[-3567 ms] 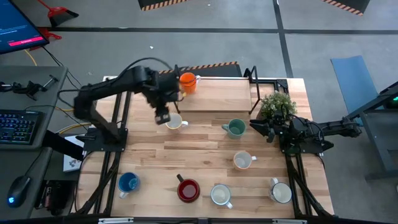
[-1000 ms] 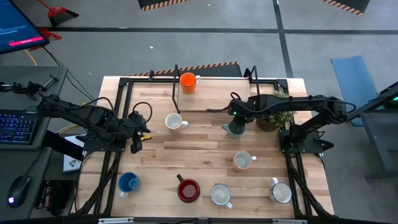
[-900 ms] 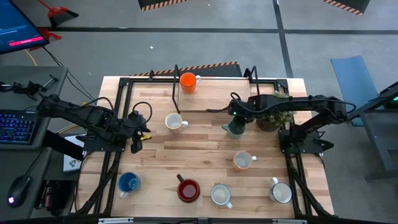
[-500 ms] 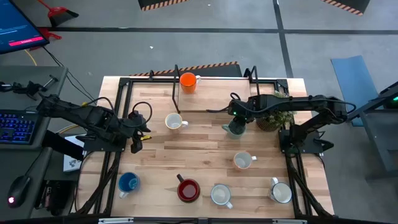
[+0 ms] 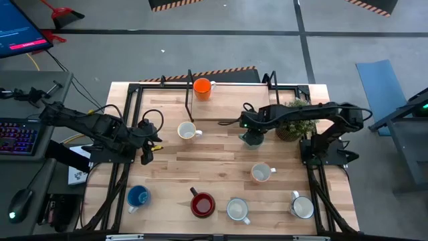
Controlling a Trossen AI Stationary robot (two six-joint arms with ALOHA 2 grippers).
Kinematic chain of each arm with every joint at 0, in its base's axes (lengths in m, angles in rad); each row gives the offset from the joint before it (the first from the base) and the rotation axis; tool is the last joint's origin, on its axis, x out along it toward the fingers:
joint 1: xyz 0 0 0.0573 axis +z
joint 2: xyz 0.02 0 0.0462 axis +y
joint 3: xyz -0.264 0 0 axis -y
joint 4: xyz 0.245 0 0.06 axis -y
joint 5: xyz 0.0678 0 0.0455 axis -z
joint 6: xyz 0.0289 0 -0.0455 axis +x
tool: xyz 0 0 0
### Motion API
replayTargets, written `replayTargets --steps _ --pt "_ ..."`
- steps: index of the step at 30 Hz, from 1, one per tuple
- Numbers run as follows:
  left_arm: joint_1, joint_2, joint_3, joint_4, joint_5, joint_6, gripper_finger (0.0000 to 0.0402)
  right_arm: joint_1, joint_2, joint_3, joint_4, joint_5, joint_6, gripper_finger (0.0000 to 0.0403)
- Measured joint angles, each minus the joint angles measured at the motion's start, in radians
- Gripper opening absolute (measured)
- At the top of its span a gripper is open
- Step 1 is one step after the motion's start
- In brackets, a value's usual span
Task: Place coffee mugs
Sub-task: Put the green mug on the shelf
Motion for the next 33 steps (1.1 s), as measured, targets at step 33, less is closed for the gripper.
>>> replayTargets --steps 33 --pt "0.000 0.000 0.000 0.000 0.001 0.002 0.0140 0.003 0.123 0.000 0.151 -0.143 0.122 0.0132"
